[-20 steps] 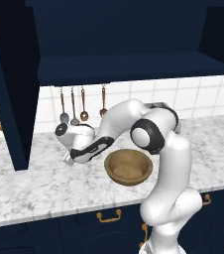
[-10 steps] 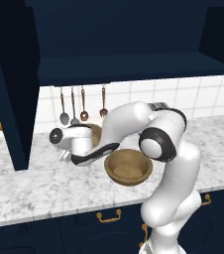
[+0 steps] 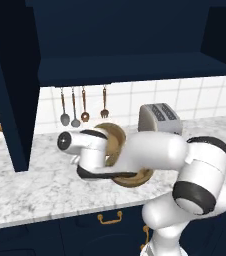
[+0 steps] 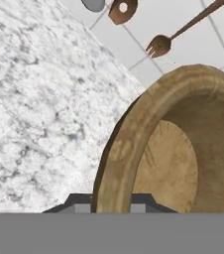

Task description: Pick up the bowls on the counter and stack them on top of one another in the open cabinet. Place the smaller bowl on top of the larger bowl.

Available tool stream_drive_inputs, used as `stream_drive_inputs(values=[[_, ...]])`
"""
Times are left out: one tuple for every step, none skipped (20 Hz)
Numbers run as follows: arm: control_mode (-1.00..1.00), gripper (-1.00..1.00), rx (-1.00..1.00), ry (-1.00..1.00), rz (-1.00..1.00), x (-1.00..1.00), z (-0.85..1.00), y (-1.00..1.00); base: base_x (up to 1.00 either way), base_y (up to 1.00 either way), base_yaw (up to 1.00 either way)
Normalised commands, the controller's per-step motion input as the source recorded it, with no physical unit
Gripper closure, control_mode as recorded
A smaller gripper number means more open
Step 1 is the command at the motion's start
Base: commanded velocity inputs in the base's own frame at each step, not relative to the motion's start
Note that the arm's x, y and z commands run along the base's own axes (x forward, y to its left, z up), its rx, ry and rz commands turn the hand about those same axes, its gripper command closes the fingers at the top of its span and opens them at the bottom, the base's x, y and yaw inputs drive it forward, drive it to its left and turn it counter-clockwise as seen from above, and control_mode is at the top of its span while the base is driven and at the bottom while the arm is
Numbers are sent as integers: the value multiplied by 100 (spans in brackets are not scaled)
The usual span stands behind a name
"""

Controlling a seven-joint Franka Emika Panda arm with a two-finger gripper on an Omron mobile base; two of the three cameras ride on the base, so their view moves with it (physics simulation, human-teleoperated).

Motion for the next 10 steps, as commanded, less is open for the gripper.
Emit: stream_drive_inputs(values=[[-100,100,5,5,-15,-80,51,-100,0,0,0],[-100,100,2,9,-15,-73,24,-100,0,0,0],[-100,100,0,16,-17,-64,0,-100,0,0,0],[-100,100,0,25,-19,-49,-9,-100,0,0,0],[-100,100,0,29,-17,-30,-35,-100,0,0,0],[-100,100,0,26,-15,-25,-41,-77,0,0,0],[-100,100,0,15,-12,-26,-31,-49,0,0,0],[-100,100,1,15,-12,-19,-41,-41,0,0,0],[-100,100,2,9,-5,-1,-29,-13,0,0,0],[-100,100,0,2,0,0,-21,0,0,0,0]])
